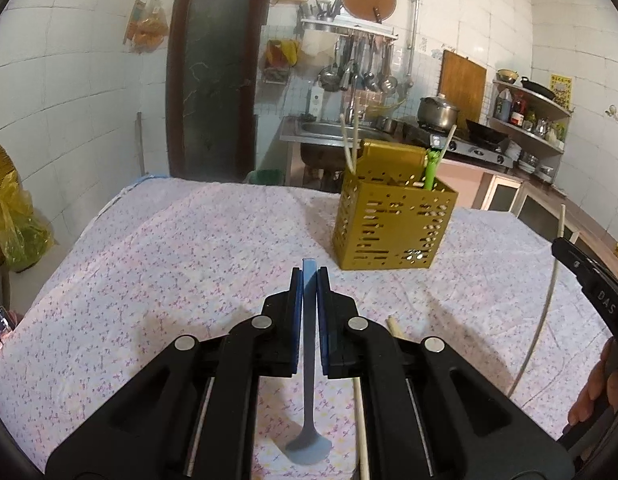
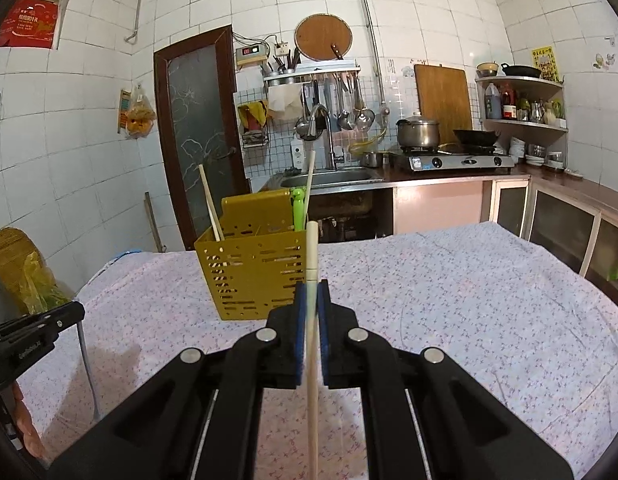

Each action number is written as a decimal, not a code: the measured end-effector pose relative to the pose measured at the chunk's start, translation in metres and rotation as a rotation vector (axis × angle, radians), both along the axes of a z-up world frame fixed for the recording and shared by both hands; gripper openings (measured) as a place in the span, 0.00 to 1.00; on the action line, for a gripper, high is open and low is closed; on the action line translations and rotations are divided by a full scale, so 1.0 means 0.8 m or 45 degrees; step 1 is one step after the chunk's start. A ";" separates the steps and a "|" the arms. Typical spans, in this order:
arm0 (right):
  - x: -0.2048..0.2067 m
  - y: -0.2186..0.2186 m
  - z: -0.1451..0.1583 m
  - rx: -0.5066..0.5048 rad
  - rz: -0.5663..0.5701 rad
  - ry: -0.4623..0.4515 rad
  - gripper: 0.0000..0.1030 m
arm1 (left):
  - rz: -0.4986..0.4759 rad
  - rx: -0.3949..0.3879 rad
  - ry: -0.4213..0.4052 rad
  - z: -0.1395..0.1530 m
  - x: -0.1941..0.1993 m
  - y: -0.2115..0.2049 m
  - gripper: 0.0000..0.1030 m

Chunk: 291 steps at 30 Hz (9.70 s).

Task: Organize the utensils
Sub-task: 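Carry the spoon and chopstick to the yellow holder and release both inside, then bring both open tools back to the remaining utensils on the cloth, then grasp a wooden chopstick with the right tool while the left tool grasps another chopstick, then carry both chopsticks to the yellow holder and release them inside, then bring both open tools back to the remaining utensils on the cloth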

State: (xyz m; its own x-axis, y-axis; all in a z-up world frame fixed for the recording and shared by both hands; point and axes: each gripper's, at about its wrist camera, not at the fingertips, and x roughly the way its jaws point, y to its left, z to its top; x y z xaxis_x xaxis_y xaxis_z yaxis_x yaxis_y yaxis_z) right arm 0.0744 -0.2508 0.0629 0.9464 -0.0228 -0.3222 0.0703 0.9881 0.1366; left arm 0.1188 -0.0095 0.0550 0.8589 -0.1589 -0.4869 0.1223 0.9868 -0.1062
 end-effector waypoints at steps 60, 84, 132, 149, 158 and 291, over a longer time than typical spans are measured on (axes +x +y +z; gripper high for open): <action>0.133 0.004 0.040 -0.102 0.013 0.119 0.70 | 0.020 0.069 -0.043 0.056 0.122 0.001 0.95; 0.110 0.079 -0.127 -0.095 0.153 0.635 0.70 | 0.026 0.136 0.514 -0.144 0.116 0.030 0.95; 0.132 0.117 -0.136 -0.138 0.164 0.691 0.08 | 0.036 0.201 0.529 -0.151 0.118 0.022 0.96; 0.111 0.003 -0.137 -0.022 0.075 0.695 0.06 | -0.121 0.156 0.547 -0.133 0.120 -0.052 0.92; 0.117 0.004 -0.140 -0.023 0.061 0.694 0.06 | -0.155 0.201 0.547 -0.137 0.131 -0.072 0.48; 0.047 0.064 -0.115 -0.042 -0.008 0.490 0.89 | -0.037 0.179 0.375 -0.131 0.082 0.043 0.95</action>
State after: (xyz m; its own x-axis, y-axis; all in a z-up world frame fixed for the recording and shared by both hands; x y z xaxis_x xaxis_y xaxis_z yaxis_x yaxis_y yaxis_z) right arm 0.1118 -0.1998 -0.0288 0.7564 -0.0444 -0.6526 0.1162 0.9909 0.0672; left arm 0.1848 0.0251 -0.0498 0.6740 -0.0947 -0.7326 0.1346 0.9909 -0.0042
